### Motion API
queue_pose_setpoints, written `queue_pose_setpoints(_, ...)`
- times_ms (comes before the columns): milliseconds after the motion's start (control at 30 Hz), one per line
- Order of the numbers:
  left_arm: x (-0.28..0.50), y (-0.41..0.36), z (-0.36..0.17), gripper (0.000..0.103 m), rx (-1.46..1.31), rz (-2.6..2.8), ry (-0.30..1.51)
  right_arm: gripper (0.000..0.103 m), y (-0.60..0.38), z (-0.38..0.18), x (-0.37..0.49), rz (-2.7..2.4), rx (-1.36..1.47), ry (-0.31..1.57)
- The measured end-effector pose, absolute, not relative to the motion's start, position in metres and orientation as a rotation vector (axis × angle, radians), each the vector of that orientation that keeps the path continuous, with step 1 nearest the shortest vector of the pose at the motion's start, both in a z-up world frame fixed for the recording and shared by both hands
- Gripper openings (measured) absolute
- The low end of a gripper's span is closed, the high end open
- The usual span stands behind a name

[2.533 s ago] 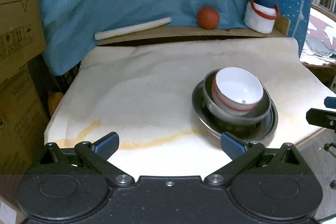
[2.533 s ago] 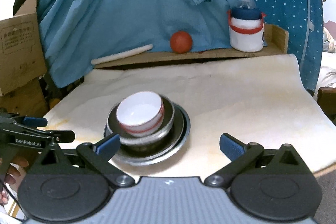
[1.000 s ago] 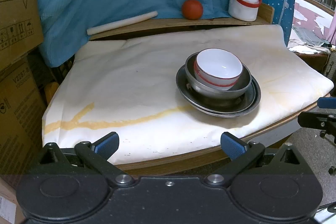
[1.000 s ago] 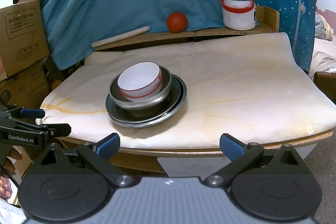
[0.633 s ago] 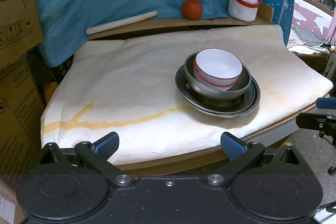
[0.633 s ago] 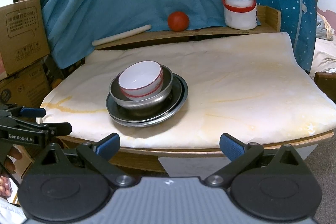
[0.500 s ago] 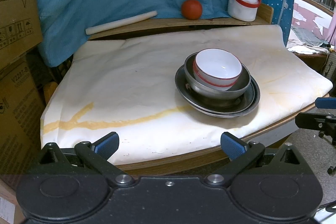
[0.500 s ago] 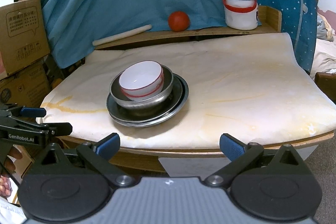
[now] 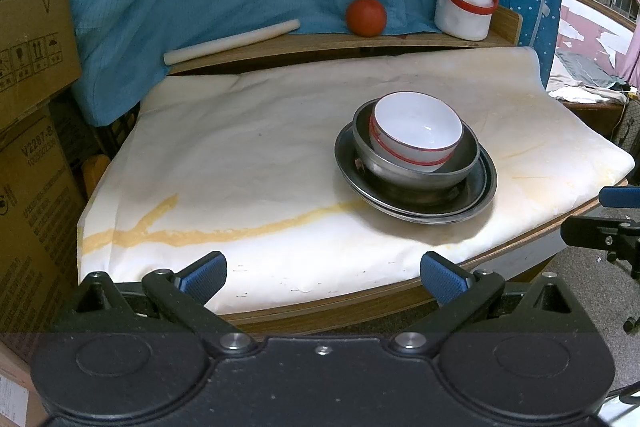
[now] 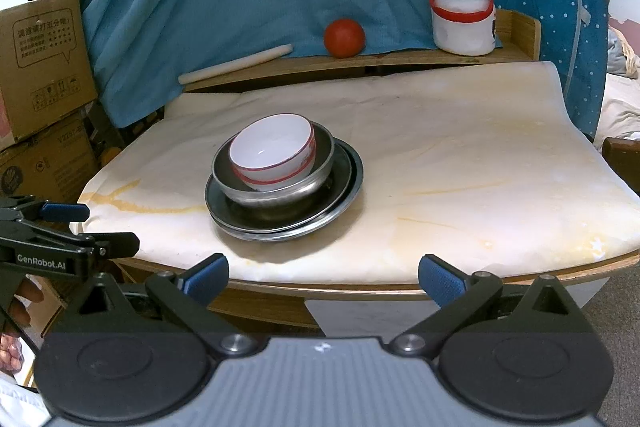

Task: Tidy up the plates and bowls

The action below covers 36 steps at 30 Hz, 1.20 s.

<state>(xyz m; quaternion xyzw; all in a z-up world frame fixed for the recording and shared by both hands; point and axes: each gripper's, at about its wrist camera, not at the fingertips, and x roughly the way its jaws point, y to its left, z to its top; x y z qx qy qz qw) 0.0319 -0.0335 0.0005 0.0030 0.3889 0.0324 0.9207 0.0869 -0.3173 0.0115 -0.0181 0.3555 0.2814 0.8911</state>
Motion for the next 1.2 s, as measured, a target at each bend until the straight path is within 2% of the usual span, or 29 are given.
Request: queue_pose_setpoints(1200, 0.033, -0.037, 0.001, 0.102, 0.051, 0.104, 0.799, 0.103, -0.317, 0.008, 0.090, 0.581, -0.036, 0.758)
